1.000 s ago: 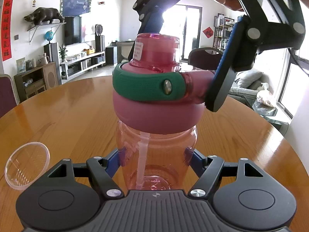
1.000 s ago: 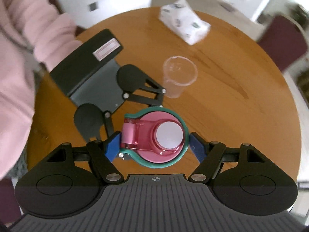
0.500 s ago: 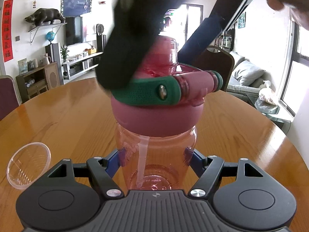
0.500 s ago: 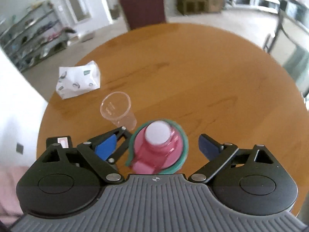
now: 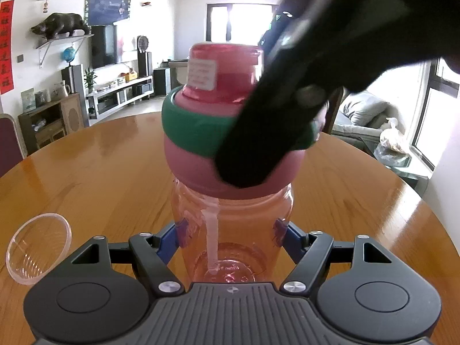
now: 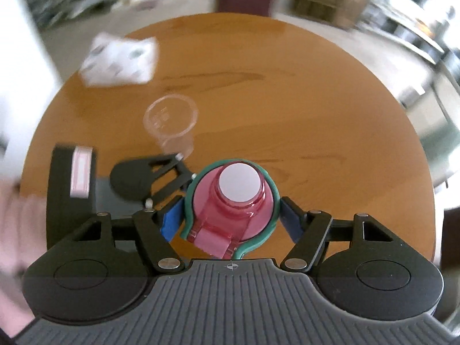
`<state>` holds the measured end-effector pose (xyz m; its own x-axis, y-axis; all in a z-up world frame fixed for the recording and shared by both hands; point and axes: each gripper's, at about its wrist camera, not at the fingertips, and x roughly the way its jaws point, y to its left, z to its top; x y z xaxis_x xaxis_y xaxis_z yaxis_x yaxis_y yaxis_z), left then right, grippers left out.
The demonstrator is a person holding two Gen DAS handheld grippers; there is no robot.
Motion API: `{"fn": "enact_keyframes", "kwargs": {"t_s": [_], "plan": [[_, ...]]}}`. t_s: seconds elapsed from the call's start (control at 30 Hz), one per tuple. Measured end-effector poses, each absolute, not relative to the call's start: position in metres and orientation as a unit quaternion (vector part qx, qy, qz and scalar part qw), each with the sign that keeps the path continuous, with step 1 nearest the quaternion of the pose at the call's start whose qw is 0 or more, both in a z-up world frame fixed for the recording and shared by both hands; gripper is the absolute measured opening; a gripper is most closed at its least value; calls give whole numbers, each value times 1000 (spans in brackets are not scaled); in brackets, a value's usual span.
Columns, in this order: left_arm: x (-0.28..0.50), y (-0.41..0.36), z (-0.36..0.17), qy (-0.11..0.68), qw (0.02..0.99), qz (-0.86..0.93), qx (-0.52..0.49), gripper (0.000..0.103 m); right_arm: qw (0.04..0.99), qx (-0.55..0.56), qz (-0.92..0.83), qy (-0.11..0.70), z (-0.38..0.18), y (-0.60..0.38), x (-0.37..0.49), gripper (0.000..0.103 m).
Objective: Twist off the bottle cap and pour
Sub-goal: 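Lift the unscrewed cap with straw off the bottle with the right gripper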
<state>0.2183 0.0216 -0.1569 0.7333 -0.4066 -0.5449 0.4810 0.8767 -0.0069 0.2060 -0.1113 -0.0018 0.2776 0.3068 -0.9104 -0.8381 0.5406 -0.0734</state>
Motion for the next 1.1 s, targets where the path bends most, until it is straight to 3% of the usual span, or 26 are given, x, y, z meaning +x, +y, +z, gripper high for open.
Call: {"fn": "enact_keyframes", "kwargs": {"t_s": [0.2, 0.3, 0.5, 0.7, 1.1], "plan": [[220, 25, -157, 276, 928, -239, 67, 71, 690, -328, 463, 449, 14, -112, 228, 71], [221, 26, -157, 276, 929, -236, 67, 71, 701, -288, 462, 462, 28, -119, 242, 71], [217, 24, -159, 276, 931, -230, 67, 72, 767, -85, 413, 483, 32, -170, 246, 71], [215, 17, -158, 280, 930, -228, 72, 72, 824, 111, 349, 432, 21, -233, 213, 71], [217, 16, -156, 285, 929, -223, 76, 72, 827, 349, 292, 329, 11, -305, 193, 71]]}}
